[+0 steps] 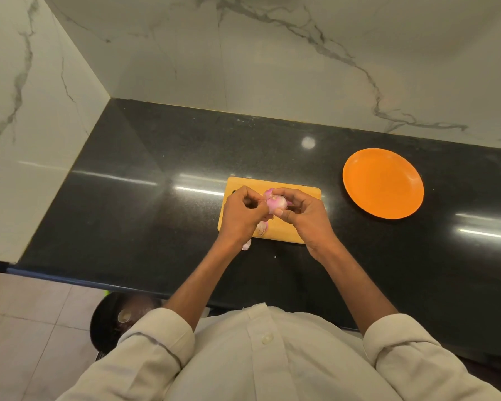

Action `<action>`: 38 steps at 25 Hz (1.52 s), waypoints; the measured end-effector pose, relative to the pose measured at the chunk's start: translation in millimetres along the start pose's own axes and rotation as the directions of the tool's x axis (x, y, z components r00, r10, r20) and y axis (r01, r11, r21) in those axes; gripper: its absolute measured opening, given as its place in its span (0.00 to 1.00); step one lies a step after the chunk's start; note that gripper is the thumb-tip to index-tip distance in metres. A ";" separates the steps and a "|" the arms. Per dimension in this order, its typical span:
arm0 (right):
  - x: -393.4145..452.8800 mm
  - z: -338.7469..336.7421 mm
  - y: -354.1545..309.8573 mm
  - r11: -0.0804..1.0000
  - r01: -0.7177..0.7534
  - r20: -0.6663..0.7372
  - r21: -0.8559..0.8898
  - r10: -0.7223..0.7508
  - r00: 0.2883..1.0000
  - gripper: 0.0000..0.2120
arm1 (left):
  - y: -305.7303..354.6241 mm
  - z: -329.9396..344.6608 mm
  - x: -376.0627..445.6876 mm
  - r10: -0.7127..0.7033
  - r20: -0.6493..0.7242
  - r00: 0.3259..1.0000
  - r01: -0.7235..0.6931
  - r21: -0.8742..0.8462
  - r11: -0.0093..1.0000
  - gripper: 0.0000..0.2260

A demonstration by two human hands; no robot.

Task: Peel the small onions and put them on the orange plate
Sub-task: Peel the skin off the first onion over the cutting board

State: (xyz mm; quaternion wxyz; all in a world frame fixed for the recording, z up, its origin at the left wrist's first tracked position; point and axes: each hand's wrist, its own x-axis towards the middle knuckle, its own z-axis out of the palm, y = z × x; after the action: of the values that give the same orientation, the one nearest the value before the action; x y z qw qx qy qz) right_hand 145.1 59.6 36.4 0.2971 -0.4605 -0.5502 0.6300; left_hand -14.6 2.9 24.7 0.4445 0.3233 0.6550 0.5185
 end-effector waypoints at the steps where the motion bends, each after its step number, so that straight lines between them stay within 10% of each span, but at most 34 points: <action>1: 1.7 -0.9 2.3 0.999 -0.008 0.021 0.043 0.007 1.000 0.18 | 1.2 -0.8 0.1 -0.023 -0.025 0.999 0.022 -0.024 0.999 0.06; 6: 1.8 -1.4 5.1 0.913 -0.152 0.062 0.379 0.139 0.988 0.17 | 2.4 -5.8 1.3 -0.113 0.066 0.991 0.125 -0.216 0.968 0.12; 19: 1.6 10.9 8.6 0.767 -0.355 0.023 0.535 0.407 0.913 0.10 | -13.7 -10.0 -5.2 -0.214 0.100 0.972 0.234 -0.293 0.927 0.06; 29: -3.6 12.2 5.3 0.994 -0.090 -0.076 -0.060 0.086 0.993 0.16 | -11.7 -1.2 1.2 0.023 0.091 0.996 -0.035 0.141 0.989 0.10; 38: 1.1 11.6 10.2 0.985 -0.012 -0.097 -0.175 -0.005 0.995 0.18 | -10.7 0.9 0.9 0.129 0.034 0.991 -0.133 0.185 0.974 0.02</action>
State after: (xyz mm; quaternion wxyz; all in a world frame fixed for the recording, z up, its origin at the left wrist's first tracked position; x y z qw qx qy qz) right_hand 135.5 53.6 25.8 0.2807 -0.5158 -0.5876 0.5567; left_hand -13.7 1.3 14.1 0.3840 0.4117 0.6732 0.4794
